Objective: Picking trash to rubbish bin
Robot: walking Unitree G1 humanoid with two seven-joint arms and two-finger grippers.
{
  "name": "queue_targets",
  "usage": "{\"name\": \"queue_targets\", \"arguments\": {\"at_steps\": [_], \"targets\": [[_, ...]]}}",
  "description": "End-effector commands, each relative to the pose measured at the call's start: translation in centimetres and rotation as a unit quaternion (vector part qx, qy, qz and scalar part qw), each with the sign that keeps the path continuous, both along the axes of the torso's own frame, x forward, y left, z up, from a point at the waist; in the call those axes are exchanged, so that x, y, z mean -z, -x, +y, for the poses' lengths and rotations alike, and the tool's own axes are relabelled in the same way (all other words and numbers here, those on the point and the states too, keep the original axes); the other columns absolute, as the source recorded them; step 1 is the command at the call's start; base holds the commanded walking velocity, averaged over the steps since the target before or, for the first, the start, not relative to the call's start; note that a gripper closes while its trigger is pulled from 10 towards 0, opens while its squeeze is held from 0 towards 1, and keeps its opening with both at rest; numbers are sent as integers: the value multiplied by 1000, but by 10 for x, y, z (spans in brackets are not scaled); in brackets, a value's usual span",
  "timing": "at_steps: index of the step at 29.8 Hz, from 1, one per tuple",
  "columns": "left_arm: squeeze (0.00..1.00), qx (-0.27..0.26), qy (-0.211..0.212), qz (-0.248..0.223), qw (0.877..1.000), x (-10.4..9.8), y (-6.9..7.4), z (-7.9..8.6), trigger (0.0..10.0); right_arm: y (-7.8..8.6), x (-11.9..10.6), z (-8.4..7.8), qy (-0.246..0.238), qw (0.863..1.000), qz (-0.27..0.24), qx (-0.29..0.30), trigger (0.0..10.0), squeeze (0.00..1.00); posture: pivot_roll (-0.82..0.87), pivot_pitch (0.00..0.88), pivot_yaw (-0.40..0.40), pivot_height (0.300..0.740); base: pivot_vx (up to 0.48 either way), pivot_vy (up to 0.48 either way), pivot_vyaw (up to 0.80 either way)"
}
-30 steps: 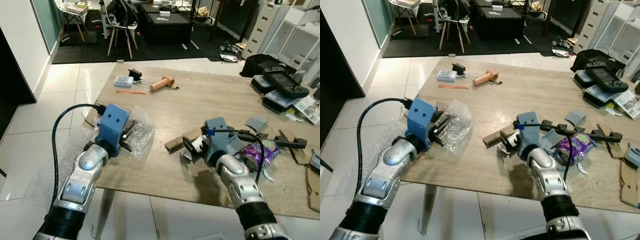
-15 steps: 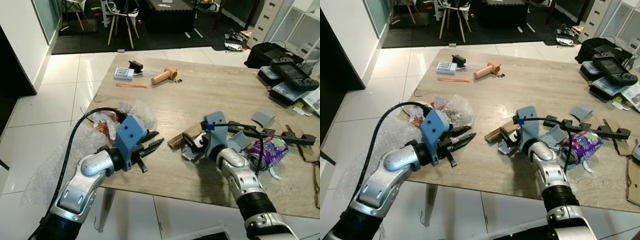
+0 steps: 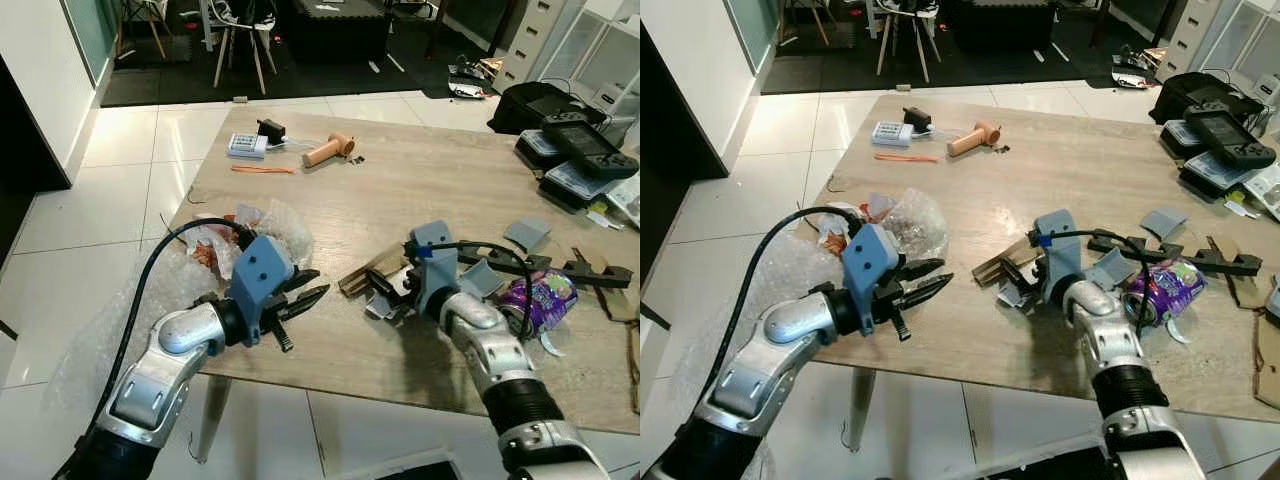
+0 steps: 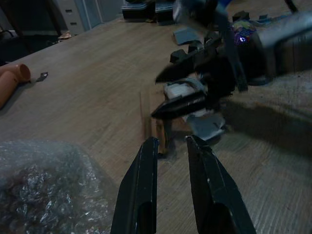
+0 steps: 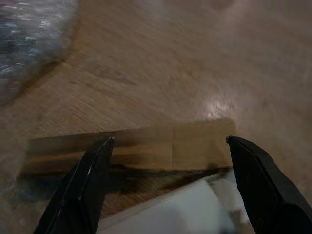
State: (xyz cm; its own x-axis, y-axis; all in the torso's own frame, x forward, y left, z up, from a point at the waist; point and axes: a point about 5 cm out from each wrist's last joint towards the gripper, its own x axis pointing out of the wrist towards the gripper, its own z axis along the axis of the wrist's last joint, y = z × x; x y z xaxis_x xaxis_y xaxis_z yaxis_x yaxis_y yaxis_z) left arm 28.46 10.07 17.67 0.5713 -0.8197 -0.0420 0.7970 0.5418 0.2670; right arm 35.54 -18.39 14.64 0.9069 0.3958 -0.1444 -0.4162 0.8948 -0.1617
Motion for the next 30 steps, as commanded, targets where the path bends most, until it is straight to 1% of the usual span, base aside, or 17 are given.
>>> {"name": "queue_targets", "arguments": {"at_steps": [1,2,3,4,5,7,12,16,18,21,22,23,26,30], "targets": [[0,9,-10,3,1000,1,3,1,10000,4,-2,-1,20,999,7,-25,10000,0,-79,163,-18,740,0,0,0],[0,13,-8,4,1000,1,3,0,10000,7,-6,-7,46,998,12,-45,10000,0,-84,163,-15,740,0,0,0],[0,13,-8,4,1000,1,3,0,10000,7,-6,-7,46,998,12,-45,10000,0,-84,163,-15,740,0,0,0],[0,18,-9,3,1000,1,3,-1,10000,11,-11,-14,72,995,18,-66,10000,0,-90,162,-16,740,0,0,0],[0,18,-9,3,1000,1,3,-1,10000,11,-11,-14,72,995,18,-66,10000,0,-90,162,-16,740,0,0,0],[0,23,-8,5,1000,1,3,-2,10000,14,-13,-20,87,993,27,-81,10000,0,-90,162,-16,740,0,0,0],[0,29,-9,5,1000,0,3,-3,10000,23,-15,-36,105,985,59,-124,10000,0,-94,161,-15,740,0,0,0],[0,31,-9,6,999,1,3,-3,10000,31,-22,-48,123,975,77,-171,10000,0,-99,158,-13,740,0,0,0],[0,31,-9,6,999,1,3,-3,10000,31,-22,-48,123,975,77,-171,10000,0,-99,158,-13,740,0,0,0],[0,32,-9,6,999,1,2,-4,10000,33,-23,-54,121,970,94,-187,10000,0,-101,153,-14,740,0,0,0],[0,32,-9,6,999,1,2,-4,10000,33,-23,-54,121,970,94,-187,10000,0,-101,153,-14,740,0,0,0],[0,32,-9,6,999,1,1,-4,10000,34,-17,-57,115,969,109,-190,10000,0,-99,153,-16,740,0,0,0],[0,31,-12,5,999,1,1,-4,10000,32,-13,-58,118,970,110,-181,10000,0,-95,152,-18,740,0,0,0],[0,28,-14,4,999,0,0,-1,10000,32,-15,-59,107,971,113,-181,10000,0,-92,151,-18,740,0,0,0]]}}
